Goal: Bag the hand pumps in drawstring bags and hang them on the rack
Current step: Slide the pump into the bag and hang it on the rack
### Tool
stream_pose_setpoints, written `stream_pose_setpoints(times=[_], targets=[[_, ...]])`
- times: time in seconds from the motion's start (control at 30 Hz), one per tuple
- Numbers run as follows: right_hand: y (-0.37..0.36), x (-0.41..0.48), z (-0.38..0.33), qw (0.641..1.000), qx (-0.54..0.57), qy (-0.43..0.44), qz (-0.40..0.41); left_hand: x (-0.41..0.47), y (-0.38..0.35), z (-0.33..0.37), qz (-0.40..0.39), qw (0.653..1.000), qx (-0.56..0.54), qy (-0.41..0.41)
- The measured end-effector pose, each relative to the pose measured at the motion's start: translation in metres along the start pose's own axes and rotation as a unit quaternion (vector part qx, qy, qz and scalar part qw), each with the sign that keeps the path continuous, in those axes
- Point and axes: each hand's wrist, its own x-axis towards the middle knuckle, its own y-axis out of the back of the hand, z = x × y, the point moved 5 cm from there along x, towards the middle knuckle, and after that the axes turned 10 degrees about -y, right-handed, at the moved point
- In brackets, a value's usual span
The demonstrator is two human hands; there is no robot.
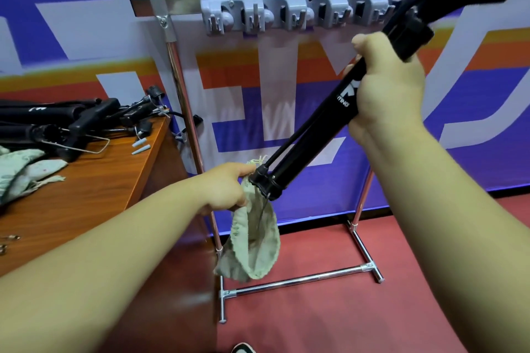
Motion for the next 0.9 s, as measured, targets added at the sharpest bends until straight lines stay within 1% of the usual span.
stream_pose_setpoints(times=[0.07,0.13,0.4,0.57,0.67,0.77,0.83,0.9], targets=[[0.001,-0.002,0.009,0.999,-0.030,-0.011,0.002,-0.003,0.003,-0.002,0.012,1.000,-0.022,0.017],[0.002,-0.005,0.018,0.999,-0.033,-0.030,0.003,-0.004,0.005,-0.002,0.024,0.999,-0.035,0.026],[0.001,-0.009,0.036,0.997,-0.065,-0.048,0.002,-0.004,0.010,0.006,0.065,0.994,-0.081,0.045],[0.006,-0.013,0.045,0.994,-0.095,-0.055,0.001,-0.006,0.008,0.009,0.067,0.990,-0.110,0.050],[0.008,-0.017,0.058,0.991,-0.120,-0.061,-0.006,-0.006,0.005,0.005,0.063,0.977,-0.195,0.050],[0.011,-0.024,0.074,0.983,-0.173,-0.057,-0.011,-0.008,0.001,0.010,0.056,0.962,-0.261,0.048],[0.013,-0.032,0.085,0.976,-0.210,-0.050,-0.032,-0.011,-0.002,0.019,0.058,0.951,-0.300,0.039],[0.014,-0.040,0.097,0.967,-0.241,-0.060,-0.058,-0.013,-0.006,0.026,0.056,0.938,-0.341,0.024]])
